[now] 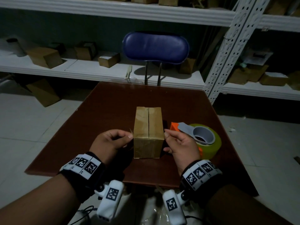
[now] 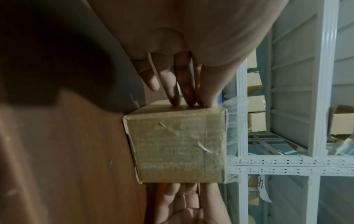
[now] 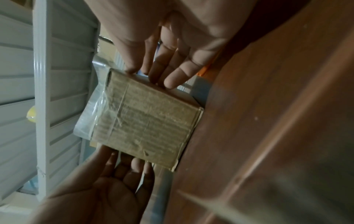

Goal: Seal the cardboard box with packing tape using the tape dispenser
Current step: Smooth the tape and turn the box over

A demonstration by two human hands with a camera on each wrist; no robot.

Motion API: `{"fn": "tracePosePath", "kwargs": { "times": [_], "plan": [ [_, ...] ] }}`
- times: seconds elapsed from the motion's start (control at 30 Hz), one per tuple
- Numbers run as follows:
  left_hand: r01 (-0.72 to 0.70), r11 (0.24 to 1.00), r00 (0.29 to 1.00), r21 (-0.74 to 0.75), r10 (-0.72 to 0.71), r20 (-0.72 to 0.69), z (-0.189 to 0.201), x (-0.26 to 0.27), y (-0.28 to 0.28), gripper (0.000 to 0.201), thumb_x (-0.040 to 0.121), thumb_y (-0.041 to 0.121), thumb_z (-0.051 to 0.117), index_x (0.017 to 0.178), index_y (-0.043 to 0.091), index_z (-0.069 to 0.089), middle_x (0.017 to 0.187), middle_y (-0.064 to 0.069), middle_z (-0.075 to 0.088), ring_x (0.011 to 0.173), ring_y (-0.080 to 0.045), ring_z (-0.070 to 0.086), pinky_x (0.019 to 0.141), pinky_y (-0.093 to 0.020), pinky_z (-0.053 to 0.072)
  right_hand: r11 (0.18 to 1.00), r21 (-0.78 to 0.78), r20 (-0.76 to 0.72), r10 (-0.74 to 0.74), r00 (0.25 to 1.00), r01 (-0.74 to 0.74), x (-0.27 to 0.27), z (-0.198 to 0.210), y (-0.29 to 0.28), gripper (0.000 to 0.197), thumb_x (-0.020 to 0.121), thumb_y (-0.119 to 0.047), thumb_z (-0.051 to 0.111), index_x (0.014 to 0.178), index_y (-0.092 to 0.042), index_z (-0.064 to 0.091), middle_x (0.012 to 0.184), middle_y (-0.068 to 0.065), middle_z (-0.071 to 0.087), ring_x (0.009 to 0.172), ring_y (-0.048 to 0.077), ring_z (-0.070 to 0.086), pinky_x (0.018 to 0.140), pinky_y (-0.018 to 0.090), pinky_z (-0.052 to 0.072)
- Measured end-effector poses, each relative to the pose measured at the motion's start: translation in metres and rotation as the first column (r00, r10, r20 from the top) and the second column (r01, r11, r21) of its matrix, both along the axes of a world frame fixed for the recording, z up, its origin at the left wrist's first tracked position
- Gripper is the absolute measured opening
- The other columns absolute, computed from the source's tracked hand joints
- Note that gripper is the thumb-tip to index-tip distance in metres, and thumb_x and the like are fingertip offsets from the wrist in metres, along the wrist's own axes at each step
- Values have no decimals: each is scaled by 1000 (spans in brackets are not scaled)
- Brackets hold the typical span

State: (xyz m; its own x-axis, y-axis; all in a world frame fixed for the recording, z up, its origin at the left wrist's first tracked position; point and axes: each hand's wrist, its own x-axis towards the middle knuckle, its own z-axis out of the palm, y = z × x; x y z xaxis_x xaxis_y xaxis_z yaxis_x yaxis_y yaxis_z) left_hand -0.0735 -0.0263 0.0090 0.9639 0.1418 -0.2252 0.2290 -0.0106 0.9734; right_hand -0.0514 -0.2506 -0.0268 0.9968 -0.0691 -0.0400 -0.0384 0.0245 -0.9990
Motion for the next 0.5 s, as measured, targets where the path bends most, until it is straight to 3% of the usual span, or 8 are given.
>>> {"fn": "tracePosePath", "kwargs": {
  "times": [0.1,0.17,0.3,0.43,0.5],
  "plan": [
    [-9,998,1000,-59,8,-12,-1,-1,0,14,85,6,71,73,13,73,67,-2,70,65,-15,64,66,-29,52,1000,26,-69,10,998,-8,0,-6,1,14,94,-27,69,104,-23,78,102,-4,78,95,25,73,84,43,60],
    [-17,994,1000,-104,14,-28,-1,-1,0,15,84,6,71,73,15,75,73,-3,74,67,-14,68,63,-25,55,995,99,-107,33,994,-23,-2,-9,2,16,94,-26,69,106,-22,78,110,-4,77,103,26,71,89,44,56],
    [-42,965,998,-257,31,-47,3,-4,-4,12,86,-2,65,96,1,72,86,-11,78,74,-17,75,59,-22,58,964,264,-166,60,984,-14,-5,-11,3,17,95,-13,65,110,-12,74,114,1,76,106,22,70,83,35,52],
    [-50,959,998,-277,41,-38,6,-5,-9,7,89,-3,61,93,-5,67,65,-4,74,56,-10,71,48,-17,52,960,278,-156,58,986,-13,-4,-10,4,17,96,-7,62,109,-10,73,109,5,77,98,19,70,77,31,51],
    [-41,967,999,-252,34,-34,7,-5,-10,7,88,1,63,92,-4,67,64,-5,72,52,-9,68,45,-17,50,962,274,-150,56,987,-13,-3,-8,5,17,96,-5,61,106,-12,73,104,4,78,92,16,71,75,29,51]
  ]
}}
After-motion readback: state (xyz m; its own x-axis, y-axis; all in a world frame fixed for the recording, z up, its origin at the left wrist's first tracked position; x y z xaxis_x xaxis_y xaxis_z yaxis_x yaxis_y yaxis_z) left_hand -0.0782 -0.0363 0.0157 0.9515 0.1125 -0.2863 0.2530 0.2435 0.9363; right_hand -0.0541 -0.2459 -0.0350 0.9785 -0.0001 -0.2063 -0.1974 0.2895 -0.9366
